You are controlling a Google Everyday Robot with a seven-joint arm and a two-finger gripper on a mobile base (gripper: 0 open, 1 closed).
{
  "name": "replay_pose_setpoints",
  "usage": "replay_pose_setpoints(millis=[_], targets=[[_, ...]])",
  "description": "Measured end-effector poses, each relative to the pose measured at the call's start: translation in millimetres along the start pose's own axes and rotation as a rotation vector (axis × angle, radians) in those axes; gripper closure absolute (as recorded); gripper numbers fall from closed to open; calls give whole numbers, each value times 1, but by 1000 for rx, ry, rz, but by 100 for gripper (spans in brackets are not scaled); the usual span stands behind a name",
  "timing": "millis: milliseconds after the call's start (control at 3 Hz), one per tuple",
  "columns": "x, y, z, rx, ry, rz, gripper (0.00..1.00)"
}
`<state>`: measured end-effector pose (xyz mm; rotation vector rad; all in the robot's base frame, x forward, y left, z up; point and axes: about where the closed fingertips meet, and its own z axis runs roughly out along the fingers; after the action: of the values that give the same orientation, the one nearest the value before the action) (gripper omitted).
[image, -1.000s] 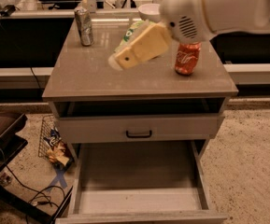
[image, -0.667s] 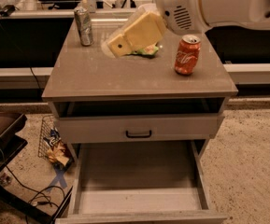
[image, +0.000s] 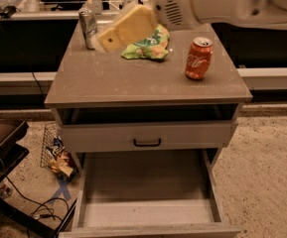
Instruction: Place redbull can into middle drawer
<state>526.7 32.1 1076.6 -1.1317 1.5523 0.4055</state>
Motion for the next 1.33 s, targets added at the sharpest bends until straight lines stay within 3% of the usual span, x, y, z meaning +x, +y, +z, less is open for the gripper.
replay_pose_setpoints(millis=[333,667,1000,1333], targets=[[-3,-13,69,-38,-70,67,0],[7,-33,162,-51,-147,186,0],[29,-62,235,-2,-163,248,0],[76,-97,274,64,-130,290,0]])
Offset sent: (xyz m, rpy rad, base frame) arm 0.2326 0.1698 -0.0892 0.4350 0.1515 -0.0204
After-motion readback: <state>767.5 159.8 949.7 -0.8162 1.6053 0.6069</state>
